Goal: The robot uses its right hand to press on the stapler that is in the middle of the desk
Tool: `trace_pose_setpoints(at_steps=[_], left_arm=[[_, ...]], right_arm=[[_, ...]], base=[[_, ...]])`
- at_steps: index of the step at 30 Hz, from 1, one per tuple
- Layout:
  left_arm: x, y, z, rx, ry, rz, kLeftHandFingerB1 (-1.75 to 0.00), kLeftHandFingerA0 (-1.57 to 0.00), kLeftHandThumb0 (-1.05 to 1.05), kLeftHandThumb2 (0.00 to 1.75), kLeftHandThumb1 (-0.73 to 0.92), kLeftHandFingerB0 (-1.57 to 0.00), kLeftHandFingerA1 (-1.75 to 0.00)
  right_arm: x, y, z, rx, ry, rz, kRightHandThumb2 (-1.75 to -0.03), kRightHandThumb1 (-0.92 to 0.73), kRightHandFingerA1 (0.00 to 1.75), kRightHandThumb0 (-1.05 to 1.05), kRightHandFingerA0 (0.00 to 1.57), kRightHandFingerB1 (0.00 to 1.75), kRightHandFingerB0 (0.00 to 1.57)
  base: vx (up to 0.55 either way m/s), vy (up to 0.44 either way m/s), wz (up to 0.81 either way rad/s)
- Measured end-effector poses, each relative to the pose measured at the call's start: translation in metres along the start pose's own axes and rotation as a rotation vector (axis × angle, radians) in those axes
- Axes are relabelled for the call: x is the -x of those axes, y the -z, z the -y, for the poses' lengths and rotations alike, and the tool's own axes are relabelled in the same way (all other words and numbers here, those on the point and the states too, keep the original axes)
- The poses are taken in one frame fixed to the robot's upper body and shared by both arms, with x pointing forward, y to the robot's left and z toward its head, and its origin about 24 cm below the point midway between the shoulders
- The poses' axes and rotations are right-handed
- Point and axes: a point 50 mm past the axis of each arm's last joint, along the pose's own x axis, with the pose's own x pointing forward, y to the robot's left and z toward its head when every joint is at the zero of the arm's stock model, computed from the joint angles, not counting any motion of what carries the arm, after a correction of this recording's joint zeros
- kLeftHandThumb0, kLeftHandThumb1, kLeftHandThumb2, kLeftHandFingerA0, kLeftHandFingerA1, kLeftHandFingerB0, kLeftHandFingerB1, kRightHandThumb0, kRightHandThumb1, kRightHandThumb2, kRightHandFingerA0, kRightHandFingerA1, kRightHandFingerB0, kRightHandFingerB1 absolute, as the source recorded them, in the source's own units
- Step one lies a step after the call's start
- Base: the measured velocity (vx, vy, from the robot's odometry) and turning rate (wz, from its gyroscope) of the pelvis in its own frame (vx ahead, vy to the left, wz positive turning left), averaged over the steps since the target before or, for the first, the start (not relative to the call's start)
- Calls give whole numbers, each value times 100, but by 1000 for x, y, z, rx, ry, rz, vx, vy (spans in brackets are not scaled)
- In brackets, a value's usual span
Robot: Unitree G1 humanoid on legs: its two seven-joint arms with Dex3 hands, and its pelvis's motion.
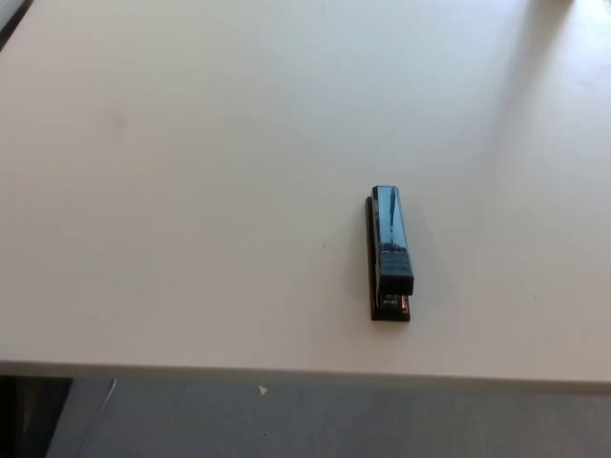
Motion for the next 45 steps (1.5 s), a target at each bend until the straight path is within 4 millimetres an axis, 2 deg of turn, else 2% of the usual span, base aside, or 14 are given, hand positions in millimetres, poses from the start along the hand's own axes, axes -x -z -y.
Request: trace_pose_setpoints(at_steps=[3, 5, 6, 20, 30, 31, 33, 34, 36, 37, 38, 39, 44, 45], left_arm=[[0, -4, -3, 8, 0, 32, -47, 0, -37, 107, 45, 0, -49], [0, -6, -7, 9, -2, 49, -48, 0, -37, 108, 46, 0, -49], [0, -8, -10, 11, -6, 59, -29, -20, -84, 69, 91, -18, -31], [-3, -23, -15, 59, -11, 130, -31, -21, -89, 70, 92, -20, -34], [-5, -30, -16, 65, -13, 158, -31, -27, -88, 72, 92, -21, -35], [-5, -32, -16, 65, -13, 163, -34, -29, -94, 77, 84, -23, -37], [-6, -33, -16, 65, -13, 167, -31, -29, -89, 73, 92, -22, -35], [-6, -34, -16, 64, -13, 169, -30, -23, -87, 70, 92, -20, -33], [-6, -34, -17, 66, -13, 170, -29, -19, -90, 68, 92, -17, -32], [-6, -35, -17, 67, -13, 172, -48, 0, -38, 106, 42, 0, -49], [-6, -36, -17, 69, -13, 174, -29, -21, -89, 68, 92, -17, -33], [-7, -36, -17, 70, -13, 176, -49, 0, -38, 107, 43, 0, -49], [-7, -38, -17, 73, -10, 183, -48, 0, -38, 107, 44, 0, -49], [-7, -39, -17, 74, -9, 185, -37, -14, -85, 113, 72, 0, -48]], right_arm=[[-1, -5, 4, -55, 15, 46, -64, -86, 19, -79, 0, 14, 0], [-1, -10, 9, -111, 39, 79, -64, -88, 19, -77, 0, 9, 0], [-1, -13, 12, -146, 56, 98, -108, -74, 18, -87, 0, 10, 0], [8, -30, 69, -346, 261, 222, -111, -78, 11, -97, 0, 5, 0], [40, -42, 142, -484, 565, 408, -108, -78, 57, -84, 33, 8, 0], [46, -50, 154, -486, 616, 450, -71, -90, 47, -74, 41, 0, 0], [54, -59, 168, -487, 680, 506, -109, -84, 59, -95, 40, 0, 0], [59, -66, 175, -489, 713, 543, -67, -90, 48, -73, 65, 10, 0], [69, -80, 190, -485, 780, 618, -100, -73, 63, -73, 81, 19, 4], [72, -84, 194, -485, 799, 639, -110, -74, 66, -67, 94, 27, 0], [76, -92, 200, -489, 828, 673, -101, -75, 67, -67, 93, 34, 4], [79, -98, 203, -488, 845, 696, -73, -92, 61, -58, 110, 24, 11], [95, -131, 217, -472, 920, 838, -66, -86, 100, -54, 148, 34, 23], [101, -144, 220, -465, 933, 899, -65, -86, 97, -41, 147, 37, 29]], base=[[0, 0, 0], [0, 0, 0], [0, 0, 0], [0, 0, 0], [0, 0, 0], [0, 0, 0], [0, 0, 0], [0, 0, 0], [0, 0, 0], [0, 0, 0], [0, 0, 0], [0, 0, 0], [0, 0, 0], [0, 0, 0]])
